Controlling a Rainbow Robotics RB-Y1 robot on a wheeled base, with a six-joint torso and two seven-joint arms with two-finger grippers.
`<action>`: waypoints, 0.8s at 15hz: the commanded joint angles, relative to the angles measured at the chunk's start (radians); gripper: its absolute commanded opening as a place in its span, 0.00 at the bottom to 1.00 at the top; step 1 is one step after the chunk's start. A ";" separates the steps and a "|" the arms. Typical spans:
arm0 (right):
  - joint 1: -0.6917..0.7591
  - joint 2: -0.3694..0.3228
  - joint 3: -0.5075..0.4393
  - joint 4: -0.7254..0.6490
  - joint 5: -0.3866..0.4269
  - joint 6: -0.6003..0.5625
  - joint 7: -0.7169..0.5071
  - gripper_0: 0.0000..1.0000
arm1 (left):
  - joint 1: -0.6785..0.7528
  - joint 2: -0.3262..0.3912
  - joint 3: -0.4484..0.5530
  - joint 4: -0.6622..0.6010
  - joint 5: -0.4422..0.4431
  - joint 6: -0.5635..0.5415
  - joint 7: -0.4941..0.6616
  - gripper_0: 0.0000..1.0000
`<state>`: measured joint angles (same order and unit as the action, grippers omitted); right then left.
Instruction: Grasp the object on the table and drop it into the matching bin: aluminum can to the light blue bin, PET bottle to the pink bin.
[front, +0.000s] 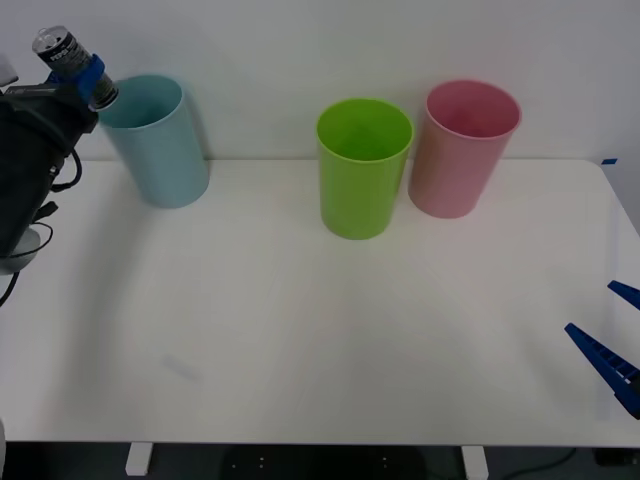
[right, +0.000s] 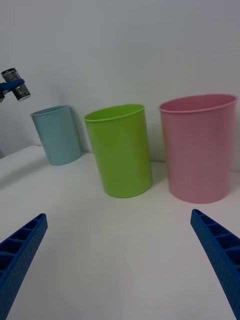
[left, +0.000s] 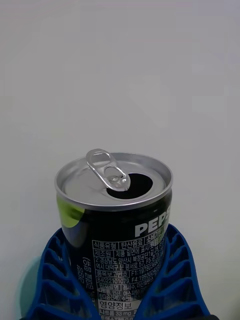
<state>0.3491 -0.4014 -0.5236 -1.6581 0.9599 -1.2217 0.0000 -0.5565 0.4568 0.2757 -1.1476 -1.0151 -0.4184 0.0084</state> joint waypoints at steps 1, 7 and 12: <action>0.000 0.000 0.000 0.000 0.000 0.000 0.000 1.00 | -0.028 -0.001 -0.050 0.005 -0.014 0.099 0.002 0.03; 0.000 0.000 0.000 0.000 0.000 0.000 0.000 1.00 | -0.158 0.000 -0.096 0.154 -0.057 0.173 -0.025 0.03; 0.000 0.000 0.000 0.000 0.000 0.000 0.000 1.00 | -0.269 0.000 -0.095 0.281 -0.114 0.208 -0.047 0.03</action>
<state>0.3491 -0.4014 -0.5236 -1.6581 0.9599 -1.2217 0.0000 -0.8094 0.4571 0.1809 -0.8869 -1.1212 -0.2161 -0.0328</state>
